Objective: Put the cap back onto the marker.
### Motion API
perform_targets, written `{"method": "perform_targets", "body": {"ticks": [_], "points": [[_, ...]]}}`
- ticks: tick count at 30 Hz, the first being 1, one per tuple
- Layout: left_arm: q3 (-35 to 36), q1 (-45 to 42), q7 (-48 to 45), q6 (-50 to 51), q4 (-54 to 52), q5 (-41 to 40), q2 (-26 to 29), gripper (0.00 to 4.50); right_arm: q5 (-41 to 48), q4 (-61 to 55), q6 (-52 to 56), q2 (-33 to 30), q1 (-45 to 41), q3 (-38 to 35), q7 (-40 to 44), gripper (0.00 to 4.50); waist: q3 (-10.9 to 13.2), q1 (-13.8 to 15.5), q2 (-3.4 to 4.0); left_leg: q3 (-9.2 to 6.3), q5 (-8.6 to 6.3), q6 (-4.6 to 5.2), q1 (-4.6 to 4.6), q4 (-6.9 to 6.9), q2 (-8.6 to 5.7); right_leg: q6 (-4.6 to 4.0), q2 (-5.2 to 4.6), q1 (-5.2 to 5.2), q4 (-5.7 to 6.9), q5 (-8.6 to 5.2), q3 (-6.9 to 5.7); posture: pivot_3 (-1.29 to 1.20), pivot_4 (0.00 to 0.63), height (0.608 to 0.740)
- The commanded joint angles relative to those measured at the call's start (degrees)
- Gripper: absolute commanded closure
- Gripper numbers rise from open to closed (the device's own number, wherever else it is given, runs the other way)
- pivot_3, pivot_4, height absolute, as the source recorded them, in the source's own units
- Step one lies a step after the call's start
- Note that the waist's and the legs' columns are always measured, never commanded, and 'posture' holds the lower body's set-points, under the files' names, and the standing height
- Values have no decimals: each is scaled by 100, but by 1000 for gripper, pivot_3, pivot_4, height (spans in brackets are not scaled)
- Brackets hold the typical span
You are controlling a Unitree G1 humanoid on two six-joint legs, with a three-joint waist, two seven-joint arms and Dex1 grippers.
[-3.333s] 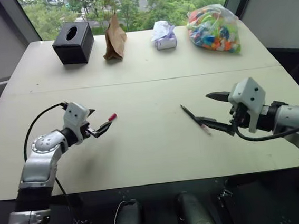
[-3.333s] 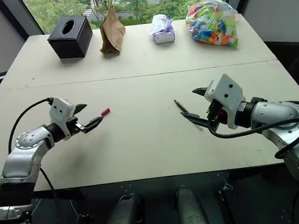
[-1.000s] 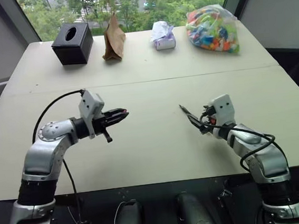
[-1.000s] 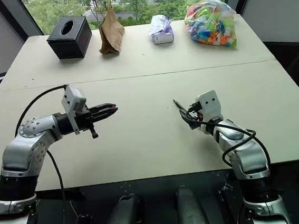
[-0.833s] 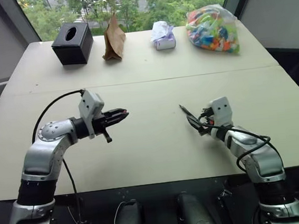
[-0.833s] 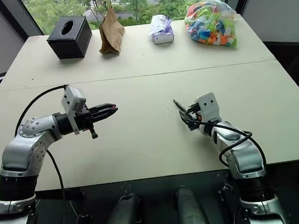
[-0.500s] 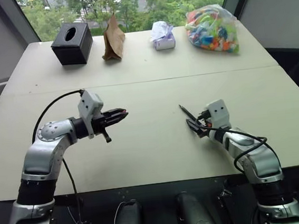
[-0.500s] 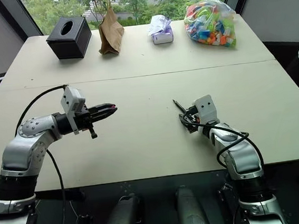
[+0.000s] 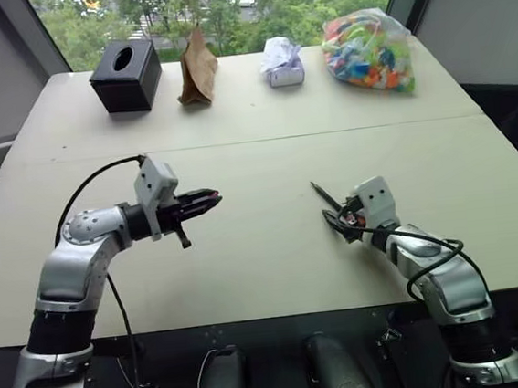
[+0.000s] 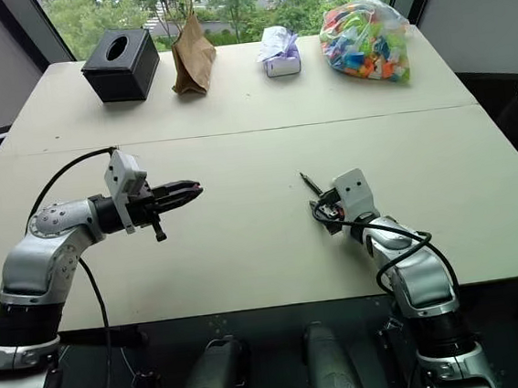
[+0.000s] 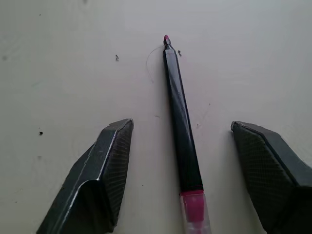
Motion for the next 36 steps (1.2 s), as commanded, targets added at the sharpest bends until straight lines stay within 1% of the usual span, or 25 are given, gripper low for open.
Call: {"method": "perform_targets", "body": {"ticks": [1, 3, 4, 10, 14, 20, 23, 30, 36], "points": [[37, -120, -63, -143, -88, 6, 93, 4500, -68, -13, 135, -28, 88, 36, 12, 2940, 0, 0, 0, 0, 0, 0, 1, 0, 0, 0, 0, 1, 0, 0, 0, 0, 150, 740], [23, -109, -88, -158, -98, 15, 100, 4500, -70, -13, 134, -33, 87, 42, 27, 4029, 0, 8, -1, 0, 0, 0, 1, 2, 0, -1, -1, 2, 0, -1, 0, 0, 150, 740], [16, -110, -104, -172, -94, 21, 103, 4500, -71, -9, 135, -34, 81, 43, 33, 4480, -1, 9, -2, 0, 0, 0, 1, 2, 0, -5, -1, 3, 0, -3, 0, 0, 150, 740], [-67, -90, -357, -591, 28, 109, 107, 4500, -130, 10, 64, -127, 37, 98, 124, 4480, -1, 10, -1, 0, 0, 0, 1, 2, -1, -15, -1, 3, 0, -8, 0, 0, 150, 740], [-185, -73, -641, -1092, 165, 220, 71, 4500, -161, -80, -191, -507, -126, 108, 510, 4480, 0, 17, -1, 3, 0, 0, 1, 2, -2, -19, -3, 4, -1, -11, 0, 0, 150, 740], [-511, -156, -1282, -2220, 683, 609, 152, 4500, -463, -373, -1251, -1899, -562, 437, 1906, 4480, 3, -17, 4, 17, 0, 0, -2, 1, -3, -18, -2, -1, -5, -10, 0, 0, 150, 740], [-647, -280, -1536, -2633, 984, 733, 120, 4500, -500, -380, -1512, -2365, -963, 554, 2481, 4480, 4, -18, 4, 18, 0, 0, -1, 0, 1, -18, 6, -3, -5, -10, 0, 0, 150, 740], [-791, -561, -1727, -3062, 1369, 846, -50, 4500, -543, -309, -1575, -2499, -1708, 807, 3159, 4480, 4, -2, 3, 16, 0, 0, -5, 0, 3, 0, 6, -4, -5, 0, 0, 0, 150, 740], [-817, -677, -1710, -3222, 1481, 906, -141, 4500, -695, -316, -1702, -2537, -1955, 1074, 3597, 4480, 4, 8, 3, 13, 0, 0, -7, 1, 2, 0, 3, -5, -5, 0, -1, 0, 150, 740]]}}
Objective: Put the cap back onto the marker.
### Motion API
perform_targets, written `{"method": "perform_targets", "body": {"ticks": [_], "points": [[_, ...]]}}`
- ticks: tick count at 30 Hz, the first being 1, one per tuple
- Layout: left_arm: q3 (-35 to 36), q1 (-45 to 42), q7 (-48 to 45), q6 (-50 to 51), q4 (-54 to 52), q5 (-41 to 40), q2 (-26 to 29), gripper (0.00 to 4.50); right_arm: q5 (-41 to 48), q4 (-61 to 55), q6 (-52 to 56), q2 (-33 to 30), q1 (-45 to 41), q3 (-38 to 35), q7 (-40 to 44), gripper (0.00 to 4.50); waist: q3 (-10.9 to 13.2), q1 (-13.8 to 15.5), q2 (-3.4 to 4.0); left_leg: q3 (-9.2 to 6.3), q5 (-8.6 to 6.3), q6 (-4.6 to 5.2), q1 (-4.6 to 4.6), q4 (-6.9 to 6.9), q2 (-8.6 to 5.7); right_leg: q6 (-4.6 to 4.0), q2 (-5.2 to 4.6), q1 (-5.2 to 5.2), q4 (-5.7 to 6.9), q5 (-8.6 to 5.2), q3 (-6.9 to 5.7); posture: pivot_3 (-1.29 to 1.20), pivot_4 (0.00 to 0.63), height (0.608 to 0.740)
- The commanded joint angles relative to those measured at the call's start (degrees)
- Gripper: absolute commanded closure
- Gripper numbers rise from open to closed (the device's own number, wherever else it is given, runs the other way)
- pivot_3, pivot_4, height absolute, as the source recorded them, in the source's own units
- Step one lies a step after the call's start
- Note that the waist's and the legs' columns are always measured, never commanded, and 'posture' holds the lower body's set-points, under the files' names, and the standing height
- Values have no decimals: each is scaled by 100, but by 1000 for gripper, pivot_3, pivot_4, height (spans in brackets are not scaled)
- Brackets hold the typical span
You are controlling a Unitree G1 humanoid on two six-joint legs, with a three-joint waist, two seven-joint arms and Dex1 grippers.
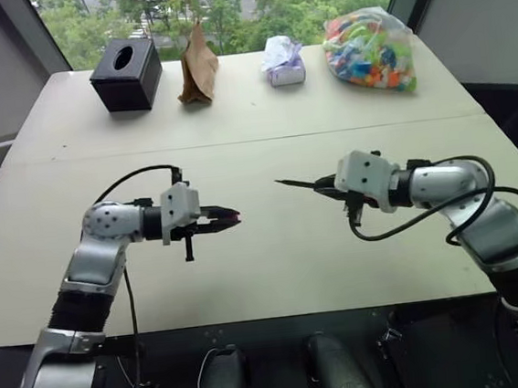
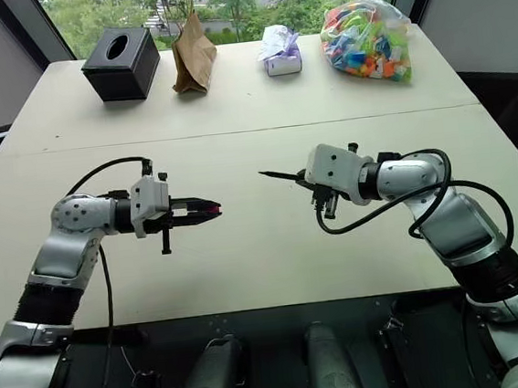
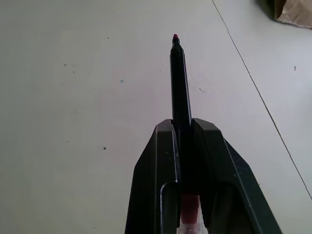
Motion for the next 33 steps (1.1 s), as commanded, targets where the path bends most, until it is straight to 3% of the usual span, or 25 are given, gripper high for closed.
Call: {"method": "perform_targets", "body": {"ticks": [1, 33], "points": [[54, -179, 14, -130, -26, 11, -6, 4500, -92, -163, -144, -90, -178, 50, 212, 4480, 0, -5, 0, 0, 0, 0, 0, 0, 0, 0, 0, 0, 0, 0, 0, 0, 150, 740], [-2, -437, 58, -365, 426, 201, -183, 4500, 62, -595, 279, 138, -564, 163, 889, 4480, 0, -9, 0, 0, 0, 0, 0, 1, 0, 0, 0, -2, 4, 1, 0, 0, 150, 740]]}}
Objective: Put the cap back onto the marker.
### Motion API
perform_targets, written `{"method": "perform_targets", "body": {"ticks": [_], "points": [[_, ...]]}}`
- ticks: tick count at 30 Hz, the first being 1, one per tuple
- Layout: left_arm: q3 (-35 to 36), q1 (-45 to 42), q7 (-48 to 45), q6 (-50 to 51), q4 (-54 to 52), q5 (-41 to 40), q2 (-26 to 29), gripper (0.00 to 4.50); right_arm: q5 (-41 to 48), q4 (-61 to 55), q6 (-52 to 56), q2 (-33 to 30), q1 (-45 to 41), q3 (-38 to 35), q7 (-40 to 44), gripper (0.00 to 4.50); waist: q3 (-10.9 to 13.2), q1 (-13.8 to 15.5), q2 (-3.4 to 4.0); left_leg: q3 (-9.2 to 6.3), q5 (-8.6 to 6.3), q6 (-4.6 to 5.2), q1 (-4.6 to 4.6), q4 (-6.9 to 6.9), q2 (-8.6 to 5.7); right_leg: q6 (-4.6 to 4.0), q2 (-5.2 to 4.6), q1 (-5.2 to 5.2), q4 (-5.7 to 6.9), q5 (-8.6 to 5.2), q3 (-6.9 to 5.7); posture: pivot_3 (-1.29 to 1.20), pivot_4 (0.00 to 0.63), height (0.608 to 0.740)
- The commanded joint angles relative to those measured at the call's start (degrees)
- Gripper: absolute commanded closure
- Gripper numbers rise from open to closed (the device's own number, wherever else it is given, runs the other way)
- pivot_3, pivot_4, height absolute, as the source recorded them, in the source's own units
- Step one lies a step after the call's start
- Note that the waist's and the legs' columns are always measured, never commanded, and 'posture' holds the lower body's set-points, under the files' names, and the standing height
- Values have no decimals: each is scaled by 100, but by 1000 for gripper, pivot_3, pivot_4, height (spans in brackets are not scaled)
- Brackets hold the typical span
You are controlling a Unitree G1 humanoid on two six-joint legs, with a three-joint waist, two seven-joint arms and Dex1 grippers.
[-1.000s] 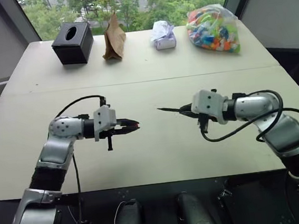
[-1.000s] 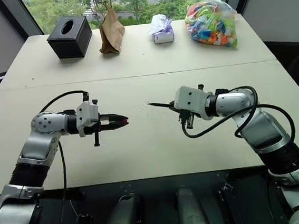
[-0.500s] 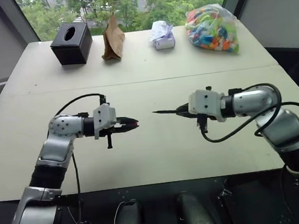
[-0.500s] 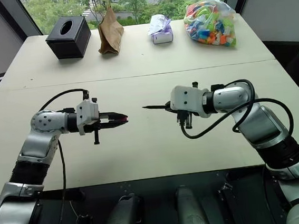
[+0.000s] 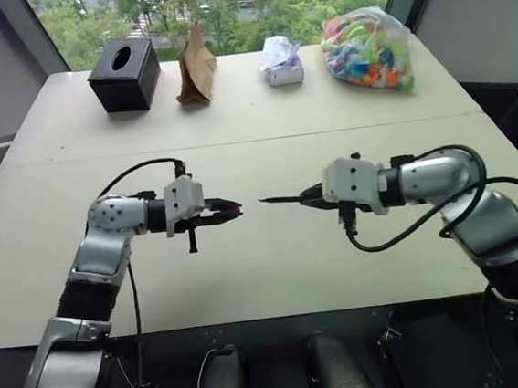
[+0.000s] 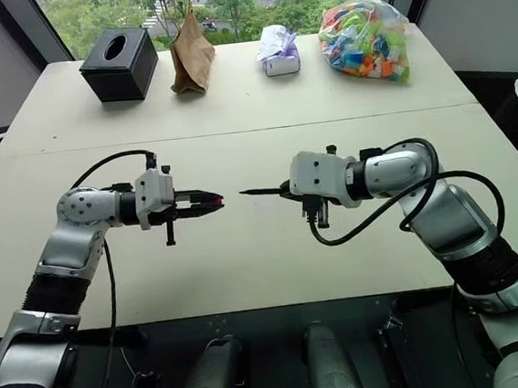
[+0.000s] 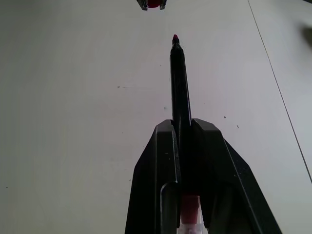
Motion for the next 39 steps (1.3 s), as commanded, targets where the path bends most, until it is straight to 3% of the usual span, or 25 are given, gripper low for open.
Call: {"method": "perform_targets", "body": {"ticks": [1, 39], "points": [[18, -126, -4, -136, 31, -8, -32, 4500, 57, -241, 13, 17, -155, -23, 31, 4480, 0, -2, 0, 0, 0, 0, 0, 0, 0, 0, 0, 0, 1, 0, 0, 0, 150, 740], [-137, -22, 21, 98, -324, -62, -200, 4500, 146, -427, 194, 148, -273, 161, 53, 4480, 0, 1, 0, -1, 0, 0, 0, 4, -1, 0, 0, 0, 4, 1, 0, 0, 150, 740]]}}
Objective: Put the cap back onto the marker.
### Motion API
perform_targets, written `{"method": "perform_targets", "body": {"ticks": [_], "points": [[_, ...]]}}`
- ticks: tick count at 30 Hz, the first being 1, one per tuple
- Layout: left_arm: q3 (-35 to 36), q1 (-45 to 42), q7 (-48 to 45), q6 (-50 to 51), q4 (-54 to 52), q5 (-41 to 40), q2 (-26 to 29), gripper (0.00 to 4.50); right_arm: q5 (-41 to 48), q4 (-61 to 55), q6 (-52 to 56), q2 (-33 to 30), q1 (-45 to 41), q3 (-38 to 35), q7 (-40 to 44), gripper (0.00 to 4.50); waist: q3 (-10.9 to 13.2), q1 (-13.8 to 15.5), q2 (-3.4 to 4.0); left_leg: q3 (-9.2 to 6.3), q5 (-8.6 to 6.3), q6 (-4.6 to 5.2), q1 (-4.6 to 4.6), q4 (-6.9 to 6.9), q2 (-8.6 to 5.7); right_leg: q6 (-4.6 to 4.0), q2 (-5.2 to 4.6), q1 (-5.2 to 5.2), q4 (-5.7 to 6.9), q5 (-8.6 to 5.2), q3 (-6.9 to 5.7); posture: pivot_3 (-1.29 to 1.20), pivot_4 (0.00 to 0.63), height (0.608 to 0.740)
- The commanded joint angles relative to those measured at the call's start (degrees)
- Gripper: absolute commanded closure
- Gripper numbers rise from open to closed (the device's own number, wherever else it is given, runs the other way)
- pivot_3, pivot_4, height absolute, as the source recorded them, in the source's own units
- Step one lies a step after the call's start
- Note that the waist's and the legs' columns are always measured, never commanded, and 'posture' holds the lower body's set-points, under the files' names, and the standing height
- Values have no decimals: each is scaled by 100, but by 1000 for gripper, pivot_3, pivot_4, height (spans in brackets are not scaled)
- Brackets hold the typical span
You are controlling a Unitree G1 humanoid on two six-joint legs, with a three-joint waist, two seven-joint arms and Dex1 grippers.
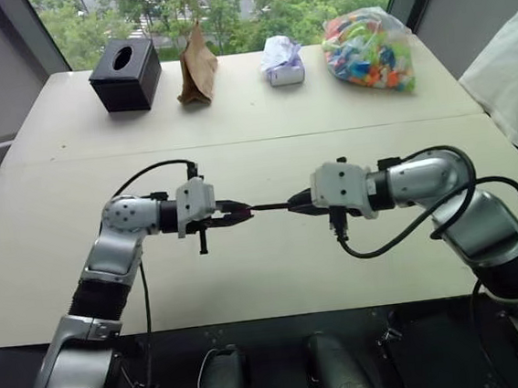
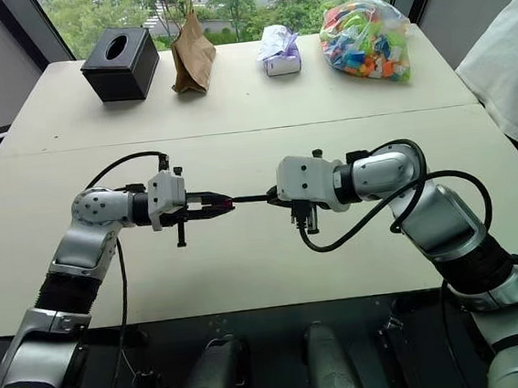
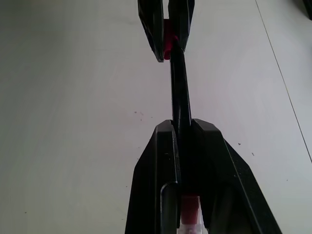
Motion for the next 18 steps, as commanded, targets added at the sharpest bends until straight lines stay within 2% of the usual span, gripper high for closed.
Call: {"method": "perform_targets", "body": {"ticks": [1, 18], "points": [[32, 22, -16, 16, -234, -77, 35, 4500, 34, -257, 9, -38, -81, -49, 14, 4480, 0, -1, 0, 0, 0, 0, 0, 0, 0, 0, 0, 0, 0, 0, 0, 0, 150, 740], [79, 101, -13, 36, -265, -90, 152, 4500, 27, -213, -9, -165, -67, -94, 54, 4480, 0, 0, 0, 0, 0, 0, 0, 0, 0, 0, 0, 0, 2, 0, 0, 0, 150, 740]]}}
